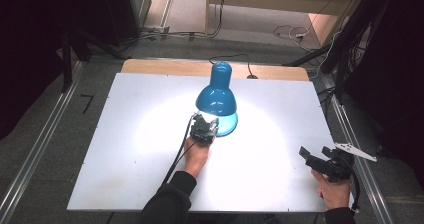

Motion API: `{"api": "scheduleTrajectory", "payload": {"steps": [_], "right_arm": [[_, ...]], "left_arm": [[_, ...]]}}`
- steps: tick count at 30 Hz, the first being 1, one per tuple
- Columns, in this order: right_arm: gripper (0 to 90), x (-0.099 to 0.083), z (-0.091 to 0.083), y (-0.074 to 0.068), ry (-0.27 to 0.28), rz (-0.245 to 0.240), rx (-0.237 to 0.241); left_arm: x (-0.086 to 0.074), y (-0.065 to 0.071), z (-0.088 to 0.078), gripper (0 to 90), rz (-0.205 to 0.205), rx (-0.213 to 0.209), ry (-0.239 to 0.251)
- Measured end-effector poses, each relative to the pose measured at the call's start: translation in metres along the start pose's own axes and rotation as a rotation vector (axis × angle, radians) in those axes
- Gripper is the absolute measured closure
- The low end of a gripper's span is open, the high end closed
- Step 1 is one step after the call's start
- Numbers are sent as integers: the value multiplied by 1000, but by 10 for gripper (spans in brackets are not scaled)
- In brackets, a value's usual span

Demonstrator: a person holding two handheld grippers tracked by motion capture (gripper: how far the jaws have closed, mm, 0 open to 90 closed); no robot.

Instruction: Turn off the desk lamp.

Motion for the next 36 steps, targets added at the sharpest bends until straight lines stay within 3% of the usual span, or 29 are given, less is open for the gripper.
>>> {"api": "scheduleTrajectory", "payload": {"steps": [9, 13, 14, 15, 16, 17, 19, 21, 22, 23, 26, 30, 36], "right_arm": [[50, 0, 0, -2, 0, 0, 3], [50, 1, 0, -1, 3, -1, 1], [50, 1, 0, -1, 3, -1, 1], [50, 1, -1, -1, 2, -1, 0], [50, 1, -1, -1, 4, -2, 1], [50, 1, -1, -2, 8, -1, 4], [50, 2, -2, -1, 12, 2, 2], [50, 2, -2, 1, 11, 3, 0], [50, 2, -2, 1, 12, 1, 0], [50, 2, -2, 1, 13, 2, -1], [50, 2, -3, 1, 18, 5, 1], [50, 1, -2, 1, 12, 2, -4], [50, 1, -3, 1, 13, 1, -5]], "left_arm": [[1, 0, 1, 900, -6, 4, 6], [0, -3, 4, 900, 10, 17, -1], [1, -4, 5, 900, 6, 4, -4], [1, -5, 6, 900, -21, -5, -3], [8, -3, 11, 900, -128, 21, 50], [7, -5, 11, 900, -111, 22, 46], [8, -6, 12, 900, -118, 19, 48], [2, -8, 8, 900, -32, -24, -3], [6, -10, 12, 900, -94, 22, 31], [3, -10, 9, 900, -42, -12, 1], [4, -11, 9, 900, -60, 1, 17], [4, -10, 5, 900, -26, 3, 30], [6, -15, 0, 900, -36, 12, 49]]}}
Point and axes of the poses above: each handheld gripper's, and its own axes: z roughly forward along the jaws, x roughly out of its top, y roughly to its right, the point moved 9 cm from there along z, roughly forward along the jaws, and after that the axes turned 10 degrees about x, right-handed, at the moved point
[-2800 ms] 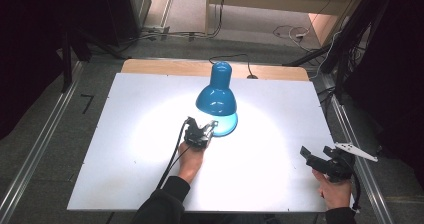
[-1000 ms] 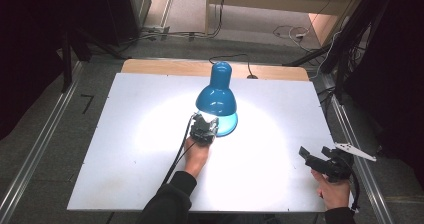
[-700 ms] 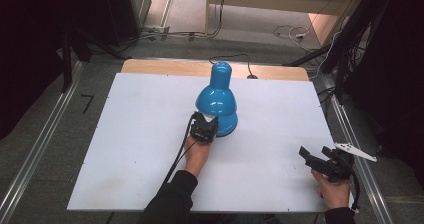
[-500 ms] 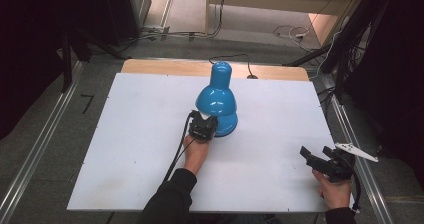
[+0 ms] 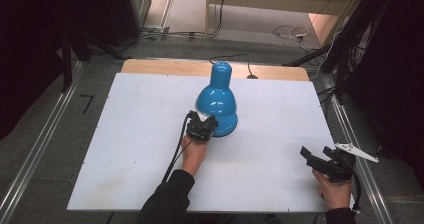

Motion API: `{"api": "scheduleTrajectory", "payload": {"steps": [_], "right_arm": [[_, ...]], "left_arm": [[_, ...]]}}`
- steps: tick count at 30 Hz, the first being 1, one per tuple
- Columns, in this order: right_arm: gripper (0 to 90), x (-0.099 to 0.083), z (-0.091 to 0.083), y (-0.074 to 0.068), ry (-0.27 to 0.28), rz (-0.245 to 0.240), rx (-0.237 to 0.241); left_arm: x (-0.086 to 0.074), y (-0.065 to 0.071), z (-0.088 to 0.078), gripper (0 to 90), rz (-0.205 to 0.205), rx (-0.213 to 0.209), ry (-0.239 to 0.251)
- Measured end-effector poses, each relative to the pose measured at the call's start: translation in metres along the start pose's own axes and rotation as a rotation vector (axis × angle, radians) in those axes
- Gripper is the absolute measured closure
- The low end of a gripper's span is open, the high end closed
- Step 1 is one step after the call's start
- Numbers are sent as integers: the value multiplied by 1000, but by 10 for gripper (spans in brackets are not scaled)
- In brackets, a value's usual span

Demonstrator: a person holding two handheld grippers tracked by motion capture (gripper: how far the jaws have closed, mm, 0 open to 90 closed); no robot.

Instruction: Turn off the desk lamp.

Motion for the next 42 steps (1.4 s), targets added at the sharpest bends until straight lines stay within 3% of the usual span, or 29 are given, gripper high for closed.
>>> {"api": "scheduleTrajectory", "payload": {"steps": [23, 24, 38, 42], "right_arm": [[50, -1, -1, 1, -3, 3, -5], [50, 0, -1, 1, -2, 1, -5], [50, 0, -1, 0, -1, 0, -5], [50, -1, -1, 1, -2, 3, -7]], "left_arm": [[0, -18, -9, 900, -55, 16, 14], [-2, -20, -10, 900, -43, 17, 4], [0, -28, -13, 900, -65, 30, 20], [0, -30, -13, 854, -78, 31, 21]]}}
Point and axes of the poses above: each handheld gripper's, and its own axes: z roughly forward along the jaws, x roughly out of its top, y roughly to its right, the point moved 9 cm from there along z, roughly forward along the jaws, and after that the axes turned 10 degrees about x, right-handed, at the moved point
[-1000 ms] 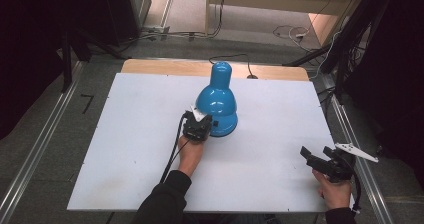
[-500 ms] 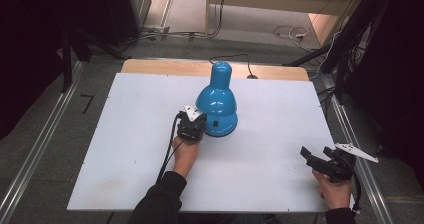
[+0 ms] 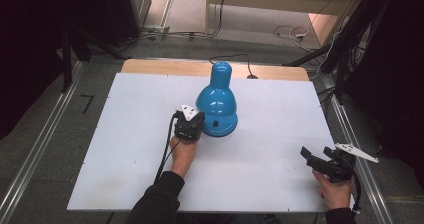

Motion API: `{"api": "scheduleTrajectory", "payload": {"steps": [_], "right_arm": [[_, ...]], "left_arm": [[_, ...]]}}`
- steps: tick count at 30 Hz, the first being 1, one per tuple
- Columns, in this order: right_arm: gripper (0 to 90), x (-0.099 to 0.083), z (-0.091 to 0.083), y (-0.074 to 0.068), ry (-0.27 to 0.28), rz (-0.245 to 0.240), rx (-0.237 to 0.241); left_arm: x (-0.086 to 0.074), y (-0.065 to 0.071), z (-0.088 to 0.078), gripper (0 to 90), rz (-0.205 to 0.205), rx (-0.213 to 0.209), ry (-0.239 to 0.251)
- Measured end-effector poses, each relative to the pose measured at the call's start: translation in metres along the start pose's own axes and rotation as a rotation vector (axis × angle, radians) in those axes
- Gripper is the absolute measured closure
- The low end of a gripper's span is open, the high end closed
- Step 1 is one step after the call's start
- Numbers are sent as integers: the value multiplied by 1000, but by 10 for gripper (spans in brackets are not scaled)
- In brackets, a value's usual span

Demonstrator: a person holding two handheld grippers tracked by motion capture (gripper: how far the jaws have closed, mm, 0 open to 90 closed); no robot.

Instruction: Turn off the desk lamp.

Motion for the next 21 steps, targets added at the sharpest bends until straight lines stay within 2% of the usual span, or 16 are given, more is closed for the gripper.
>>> {"api": "scheduleTrajectory", "payload": {"steps": [8, 14, 21], "right_arm": [[50, 0, 0, 0, 1, 0, 0], [50, 1, 0, 1, 4, -1, -2], [50, 2, 0, 1, 7, 0, -4]], "left_arm": [[2, -3, -3, 805, -3, -3, 4], [-1, -5, -4, 627, 3, -3, 1], [1, -7, -8, 558, 0, -1, 10]]}}
Point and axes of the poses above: each handheld gripper's, and its own axes: z roughly forward along the jaws, x roughly out of its top, y roughly to its right, the point moved 9 cm from there along z, roughly forward along the jaws, and after that the axes turned 10 degrees about x, right-handed, at the moved point
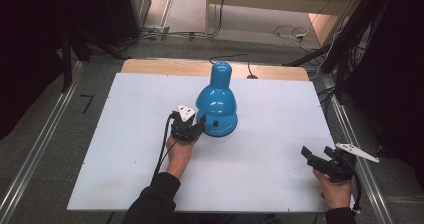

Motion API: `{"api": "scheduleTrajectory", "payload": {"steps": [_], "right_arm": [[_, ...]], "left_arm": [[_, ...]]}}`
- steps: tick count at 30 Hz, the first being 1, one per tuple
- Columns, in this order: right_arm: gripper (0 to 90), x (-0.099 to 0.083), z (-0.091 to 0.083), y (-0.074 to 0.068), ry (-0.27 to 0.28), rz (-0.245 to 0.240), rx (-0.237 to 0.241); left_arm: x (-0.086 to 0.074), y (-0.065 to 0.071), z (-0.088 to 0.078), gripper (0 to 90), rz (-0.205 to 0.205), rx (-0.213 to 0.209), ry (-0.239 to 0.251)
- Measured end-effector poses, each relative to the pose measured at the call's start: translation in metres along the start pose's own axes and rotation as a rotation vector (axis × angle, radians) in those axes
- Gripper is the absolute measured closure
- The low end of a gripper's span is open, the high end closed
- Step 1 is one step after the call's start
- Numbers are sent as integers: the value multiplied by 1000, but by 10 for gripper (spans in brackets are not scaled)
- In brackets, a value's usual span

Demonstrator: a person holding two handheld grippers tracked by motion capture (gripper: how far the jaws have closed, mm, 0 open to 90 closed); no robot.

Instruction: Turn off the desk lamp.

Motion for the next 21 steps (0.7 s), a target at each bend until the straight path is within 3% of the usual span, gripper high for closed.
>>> {"api": "scheduleTrajectory", "payload": {"steps": [21], "right_arm": [[50, -2, 2, 0, -11, -4, 0]], "left_arm": [[-4, -20, -5, 279, -1, 36, -21]]}}
Point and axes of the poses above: each handheld gripper's, and its own axes: z roughly forward along the jaws, x roughly out of its top, y roughly to its right, the point moved 9 cm from there along z, roughly forward along the jaws, and after that the axes turned 10 degrees about x, right-handed, at the moved point
